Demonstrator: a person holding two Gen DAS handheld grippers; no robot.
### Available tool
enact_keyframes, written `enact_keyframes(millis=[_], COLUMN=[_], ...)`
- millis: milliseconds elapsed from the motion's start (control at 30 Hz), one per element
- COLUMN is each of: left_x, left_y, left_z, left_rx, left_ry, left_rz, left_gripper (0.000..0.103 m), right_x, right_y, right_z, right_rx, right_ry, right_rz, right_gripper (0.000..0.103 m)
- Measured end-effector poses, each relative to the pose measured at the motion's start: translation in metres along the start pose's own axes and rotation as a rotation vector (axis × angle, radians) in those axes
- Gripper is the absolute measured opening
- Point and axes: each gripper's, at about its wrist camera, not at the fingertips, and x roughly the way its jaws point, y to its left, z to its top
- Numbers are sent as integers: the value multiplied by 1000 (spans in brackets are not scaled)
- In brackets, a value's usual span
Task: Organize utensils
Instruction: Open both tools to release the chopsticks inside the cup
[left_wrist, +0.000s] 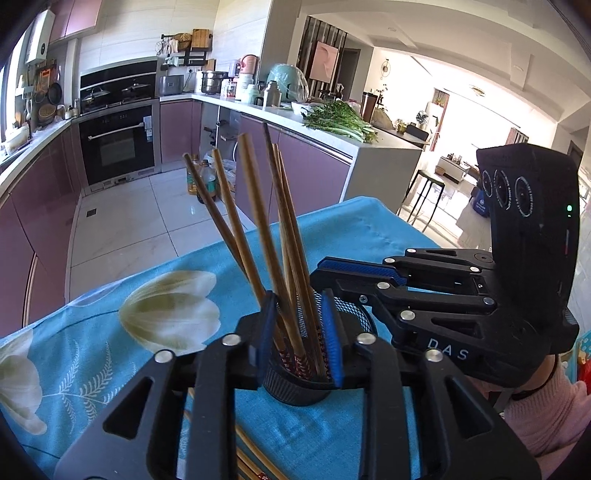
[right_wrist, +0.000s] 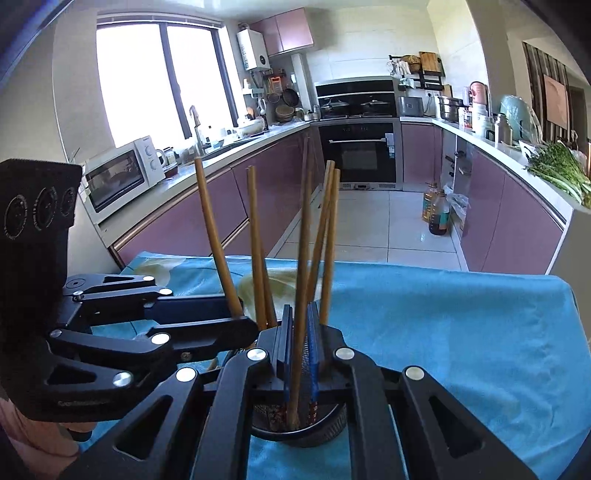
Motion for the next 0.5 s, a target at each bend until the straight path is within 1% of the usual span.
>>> enact_keyframes(millis=[133, 200, 267, 300, 367, 433, 500], left_x=[-8, -13, -19, -23, -32, -42, -53], left_y=[3, 3, 4, 5, 7, 10, 15], left_z=[-3, -6, -9, -12, -17, -23, -31], left_rx=[0, 0, 2, 3, 4, -8, -18], left_ry=[-19, -29, -39, -47, -61, -75, -87], left_rz=[3, 16, 24, 33, 43, 50, 69], left_gripper=[30, 31, 31, 32, 35, 38, 39], right_x=[-6, -9, -12, -14, -19, -24, -30], right_y=[1, 2, 6, 8, 12, 17, 24], right_z=[-4, -4, -7, -8, -10, -13, -18], right_rx=[7, 5, 0, -4, -13, -25, -44], right_ry=[-17, -24, -30, -35, -44, -50, -58], right_rz=[16, 17, 27, 33, 42, 59, 77], right_gripper=[9, 18, 19, 21, 26, 28, 31])
